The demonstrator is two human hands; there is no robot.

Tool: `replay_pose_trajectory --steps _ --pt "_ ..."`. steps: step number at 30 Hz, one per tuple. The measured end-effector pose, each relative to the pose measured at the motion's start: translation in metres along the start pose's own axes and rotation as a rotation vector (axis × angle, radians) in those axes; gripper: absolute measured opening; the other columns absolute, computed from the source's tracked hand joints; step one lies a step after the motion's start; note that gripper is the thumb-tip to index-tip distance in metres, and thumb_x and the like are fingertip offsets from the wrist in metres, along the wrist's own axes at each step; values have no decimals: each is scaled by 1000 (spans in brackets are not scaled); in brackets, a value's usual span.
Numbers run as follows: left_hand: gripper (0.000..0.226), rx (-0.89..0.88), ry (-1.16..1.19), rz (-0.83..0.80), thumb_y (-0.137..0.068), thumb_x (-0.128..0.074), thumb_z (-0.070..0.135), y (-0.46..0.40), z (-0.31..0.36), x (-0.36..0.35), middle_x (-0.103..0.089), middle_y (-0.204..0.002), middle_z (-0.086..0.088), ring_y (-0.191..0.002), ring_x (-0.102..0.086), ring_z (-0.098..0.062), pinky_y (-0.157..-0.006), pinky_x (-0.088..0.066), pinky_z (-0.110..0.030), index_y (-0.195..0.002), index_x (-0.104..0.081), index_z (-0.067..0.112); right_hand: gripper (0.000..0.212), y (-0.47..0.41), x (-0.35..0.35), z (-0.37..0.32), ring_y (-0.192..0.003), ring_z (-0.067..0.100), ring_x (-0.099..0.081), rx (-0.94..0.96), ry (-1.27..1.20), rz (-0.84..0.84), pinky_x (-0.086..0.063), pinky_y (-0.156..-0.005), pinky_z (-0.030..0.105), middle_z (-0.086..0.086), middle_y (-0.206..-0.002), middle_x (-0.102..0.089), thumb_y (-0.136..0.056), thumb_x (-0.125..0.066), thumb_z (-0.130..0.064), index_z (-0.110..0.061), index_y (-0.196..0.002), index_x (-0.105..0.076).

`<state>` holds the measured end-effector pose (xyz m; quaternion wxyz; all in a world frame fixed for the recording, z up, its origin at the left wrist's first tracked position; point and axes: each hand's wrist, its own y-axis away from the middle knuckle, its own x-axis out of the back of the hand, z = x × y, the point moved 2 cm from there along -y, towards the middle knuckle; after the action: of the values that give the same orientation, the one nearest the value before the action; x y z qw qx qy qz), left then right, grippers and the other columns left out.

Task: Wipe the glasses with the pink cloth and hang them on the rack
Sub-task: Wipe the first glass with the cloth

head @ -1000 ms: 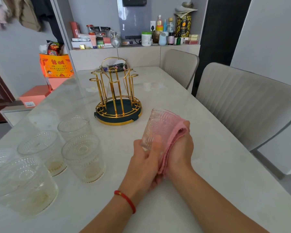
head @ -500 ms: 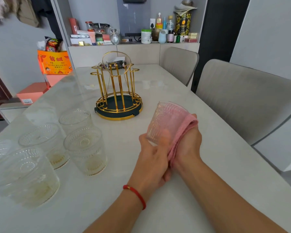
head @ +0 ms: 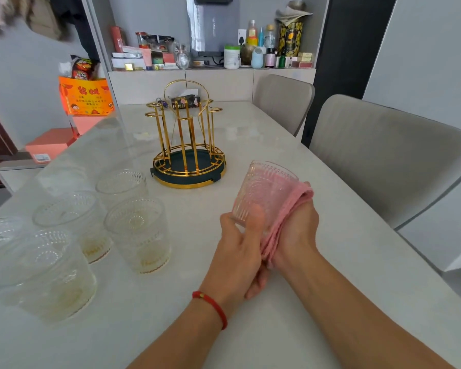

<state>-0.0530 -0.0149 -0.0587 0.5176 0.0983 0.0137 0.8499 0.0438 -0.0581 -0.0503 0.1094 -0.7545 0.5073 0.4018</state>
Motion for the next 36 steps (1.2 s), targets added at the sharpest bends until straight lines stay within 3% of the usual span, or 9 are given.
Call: replay_pose_trajectory --steps 6,9,14,19,23,27,30,33,36 --pt "97 162 49 -164 -78 -1 92 -3 -1 12 -37 -45 -5 -33 -40 -15 -37 -25 -19 -64 -47 8 67 3 4 -6 -96 34 -71 -58 64 -51 -61 -78 47 18 -118 -70 -102 -32 -63 -11 -130 -62" --pt "103 194 69 -171 -81 -2 90 -8 1 9 -43 -46 -9 -33 -46 -21 -36 -33 -22 -68 -53 2 62 7 1 -6 -73 29 -73 -34 45 4 -58 -51 36 15 -99 -72 -105 -31 -57 -8 -126 -64" --pt "79 -4 -32 -24 -79 -20 87 0 -1 -2 -59 -56 -15 -33 -47 -23 -35 -40 -26 -116 -37 19 47 11 -3 1 -73 28 -69 88 36 83 -59 -67 38 11 -86 -71 -103 -37 -47 -13 -97 -68" --pt "104 129 41 -135 -71 -7 98 -7 -2 11 -47 -56 -15 -35 -35 -18 -37 -24 -18 -67 -59 7 60 7 1 1 -100 42 -69 -36 51 6 -61 -63 44 22 -120 -69 -104 -31 -54 -8 -124 -66" --pt "93 237 50 -166 -80 -8 93 -10 1 11 -37 -46 -1 -30 -34 -12 -32 -20 -16 -69 -47 9 58 1 2 6 -107 46 -68 -76 55 71 -60 -81 55 25 -126 -67 -101 -35 -50 -8 -127 -66" --pt "82 124 -20 -21 -75 -13 93 -9 -2 -2 -50 -53 -9 -38 -44 -21 -37 -28 -18 -110 -38 23 47 -2 3 2 -98 41 -69 -8 -62 108 -61 -73 46 21 -116 -71 -103 -34 -35 -7 -119 -69" --pt "63 2 -70 28 -86 -13 83 -8 -5 -3 -54 -64 -13 -42 -46 -20 -39 -35 -22 -107 -34 27 46 2 5 2 -96 42 -70 -2 -81 86 -60 -79 48 20 -109 -72 -104 -30 -31 -9 -114 -69" --pt "82 -33 -72 138 -84 -8 85 -17 -10 1 -63 -76 -9 -59 -56 -22 -54 -44 -28 -106 -49 18 51 3 7 4 -69 36 -73 -49 -52 32 -60 -55 41 19 -88 -75 -106 -27 -38 -9 -105 -70" --pt "88 124 -2 90 -95 -4 76 -21 -4 5 -58 -61 -8 -39 -49 -13 -40 -35 -17 -83 -62 12 58 0 6 6 -81 40 -74 -106 -21 -9 -61 -64 47 24 -108 -73 -104 -29 -47 -7 -120 -67"
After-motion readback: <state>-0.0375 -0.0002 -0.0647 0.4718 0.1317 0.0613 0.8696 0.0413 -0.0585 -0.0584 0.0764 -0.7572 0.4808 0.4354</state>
